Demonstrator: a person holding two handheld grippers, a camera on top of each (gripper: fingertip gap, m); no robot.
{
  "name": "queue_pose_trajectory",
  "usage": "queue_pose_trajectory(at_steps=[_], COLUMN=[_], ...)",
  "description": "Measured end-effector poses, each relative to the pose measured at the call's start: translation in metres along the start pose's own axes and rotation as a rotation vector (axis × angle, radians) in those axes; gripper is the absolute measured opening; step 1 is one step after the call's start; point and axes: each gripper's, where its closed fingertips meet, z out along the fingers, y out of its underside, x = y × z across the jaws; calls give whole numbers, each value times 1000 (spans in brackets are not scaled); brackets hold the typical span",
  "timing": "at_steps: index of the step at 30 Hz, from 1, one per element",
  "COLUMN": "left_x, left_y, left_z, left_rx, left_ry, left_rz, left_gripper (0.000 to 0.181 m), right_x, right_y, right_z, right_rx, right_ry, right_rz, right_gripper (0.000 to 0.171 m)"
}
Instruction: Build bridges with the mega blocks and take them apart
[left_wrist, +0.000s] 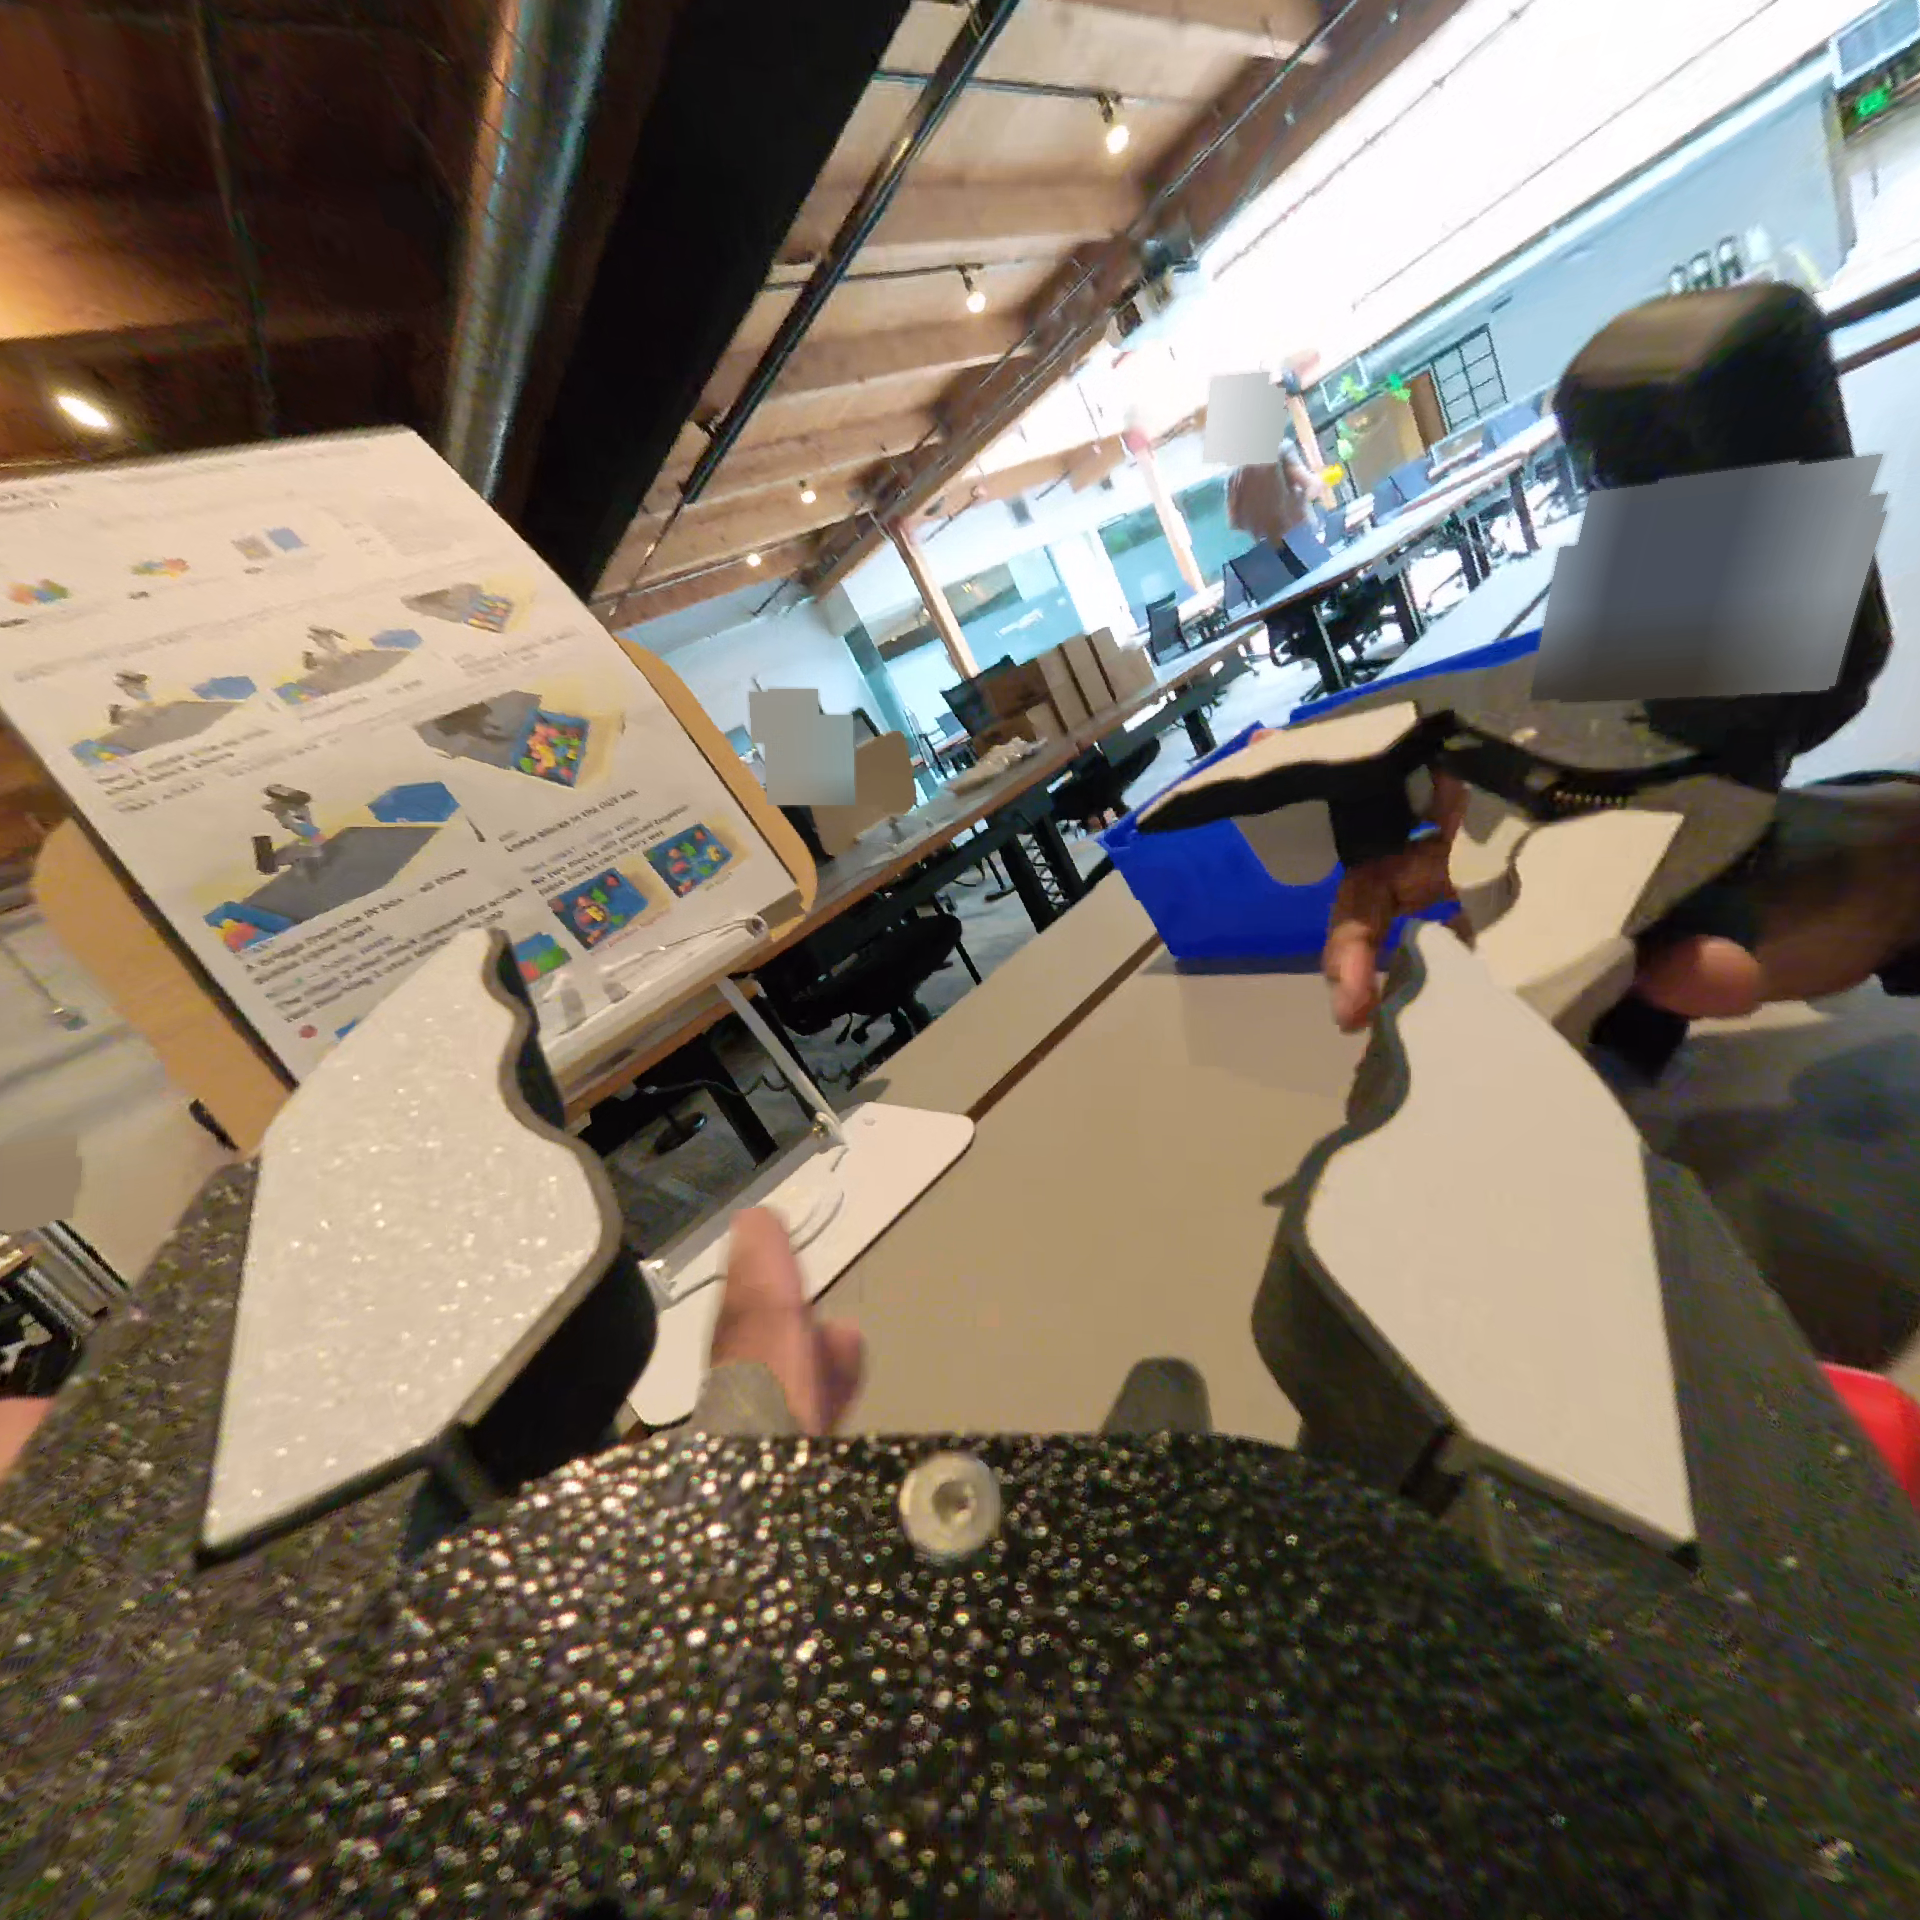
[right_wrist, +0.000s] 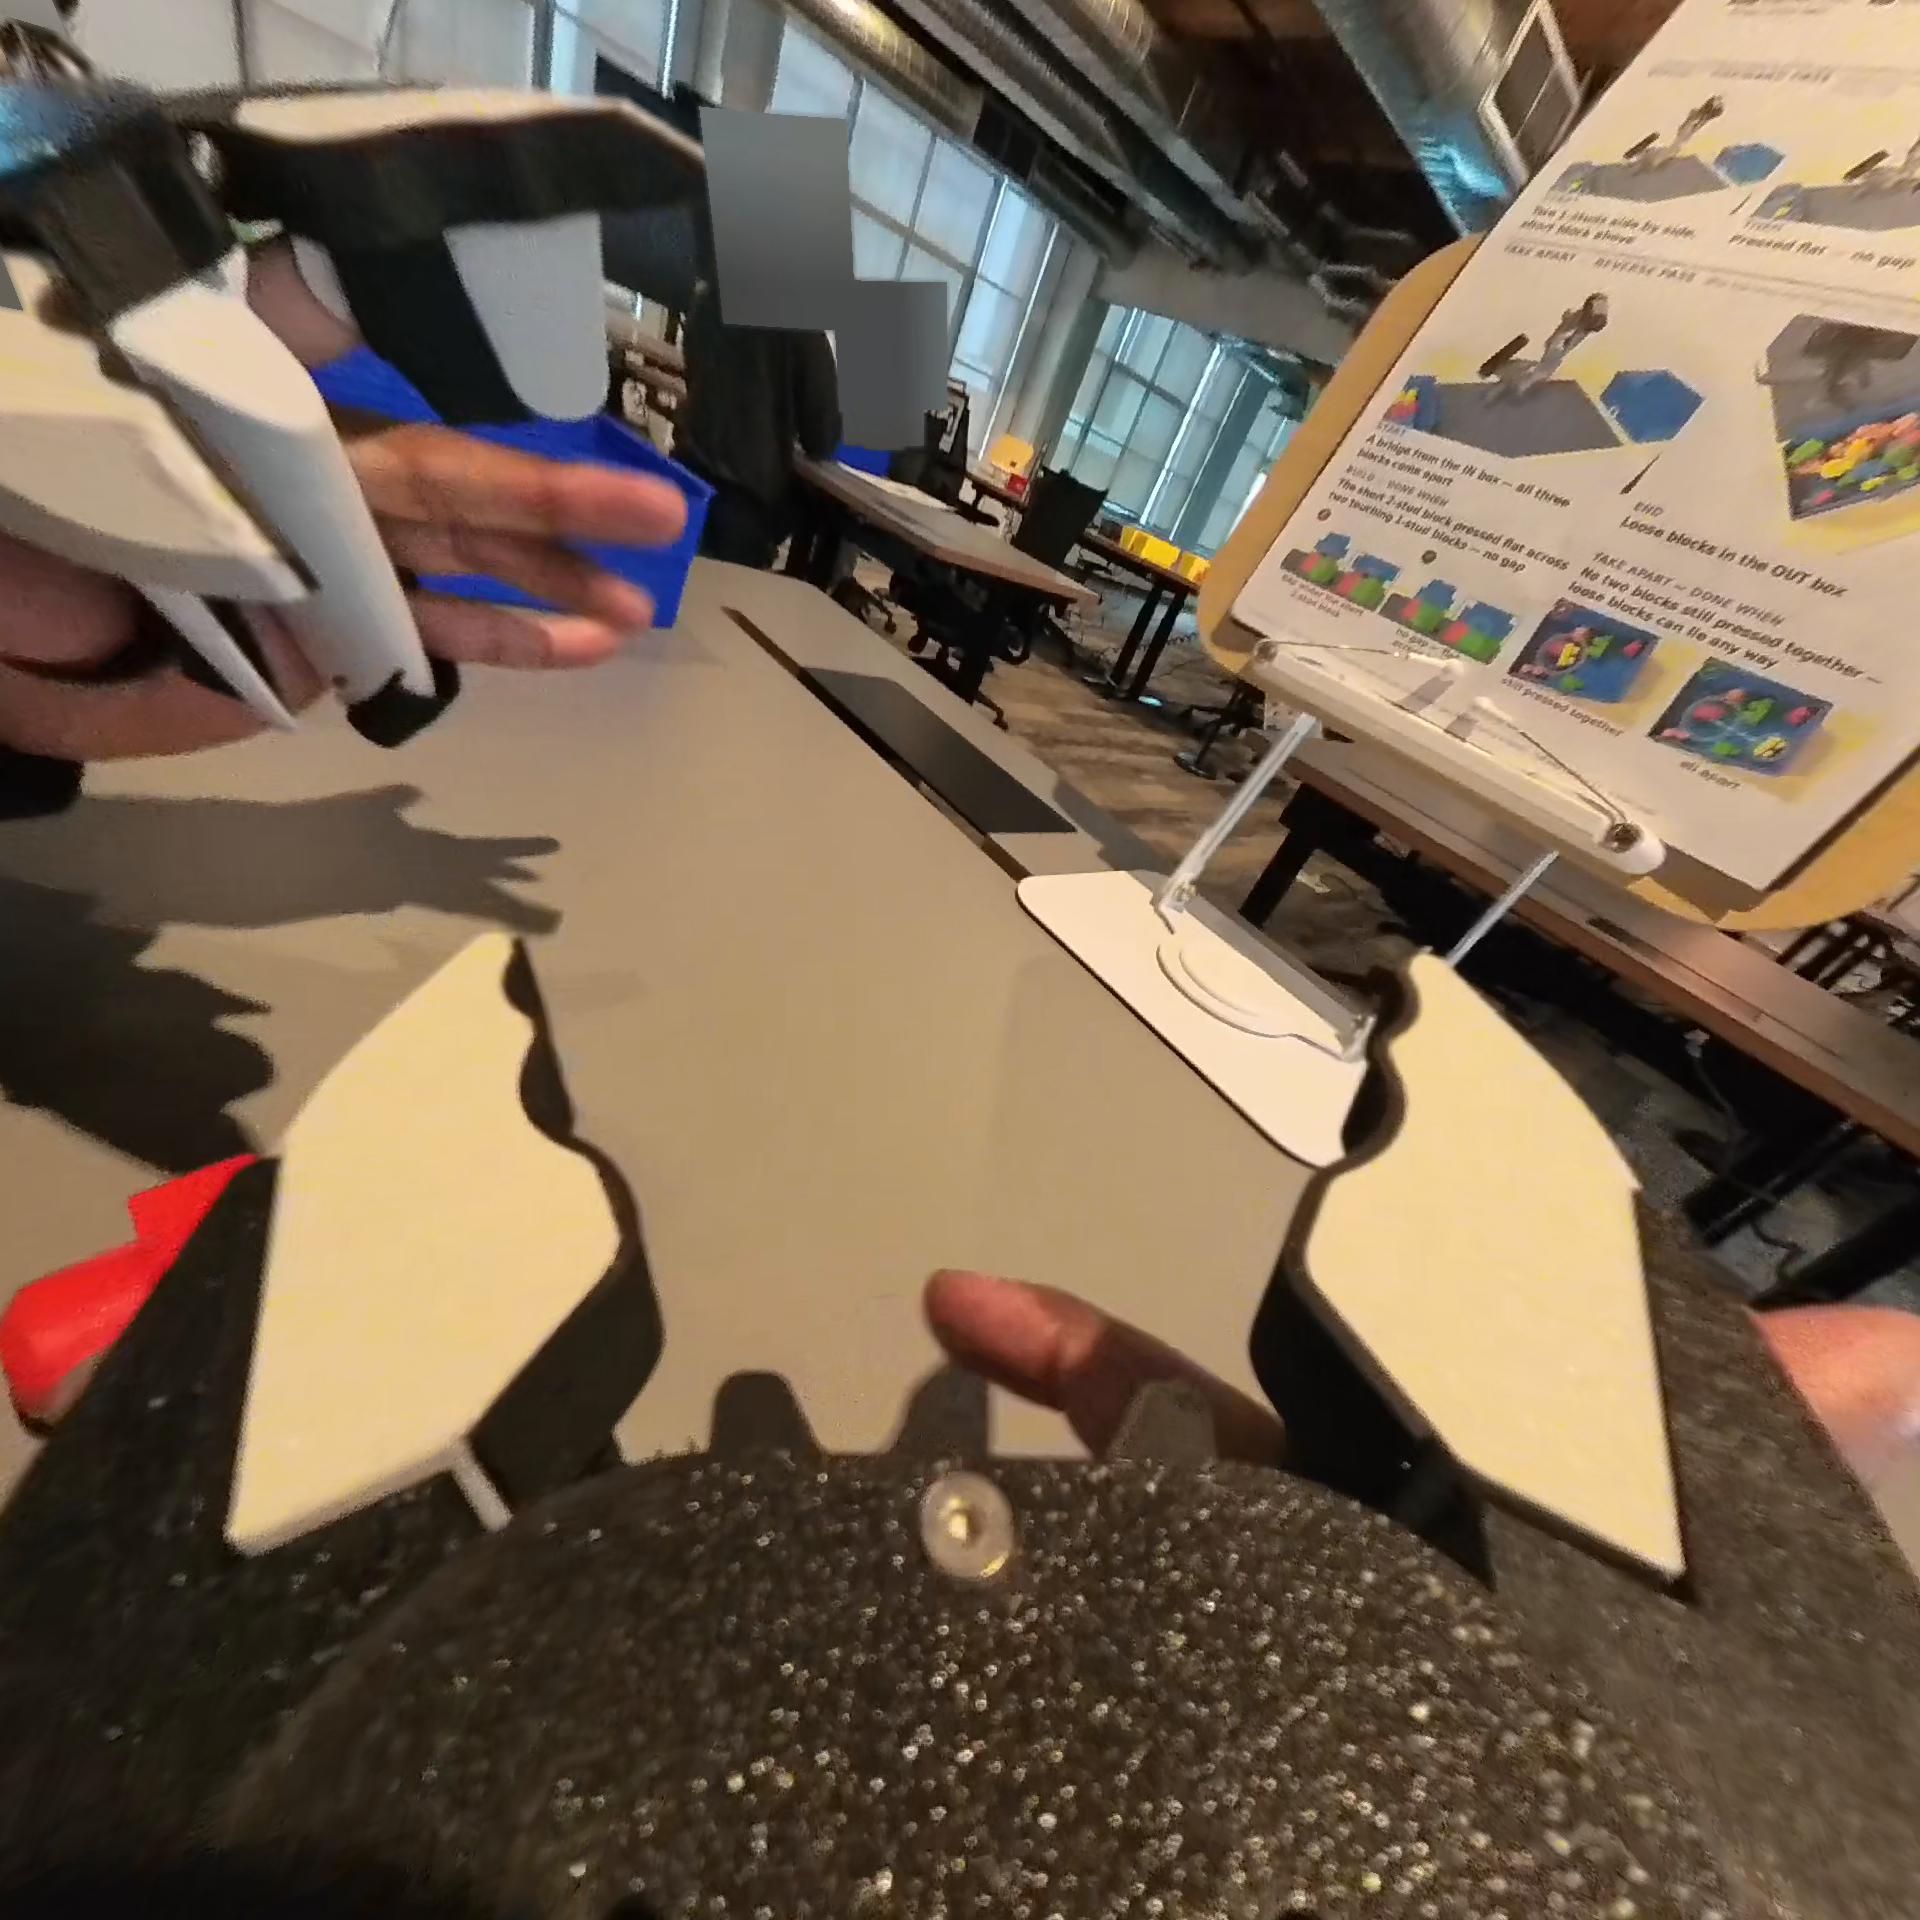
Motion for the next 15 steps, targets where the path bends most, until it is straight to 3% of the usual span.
queue_pose_trajectory(at_steps=[4, 11, 15], left_x=[-10, -19, -26], left_y=[-1, -10, -7], left_z=[-2, -10, -10], left_rx=[16, 49, 57], left_ry=[-77, -77, -107], left_rz=[30, -179, -142], left_gripper=[146, 144, 145], right_x=[-4, -4, -3], right_y=[12, -5, -11], right_z=[5, -1, -4], right_rx=[-68, -23, 24], right_ry=[-15, -9, 0], right_rz=[32, 52, 77], right_gripper=[146, 120, 112])
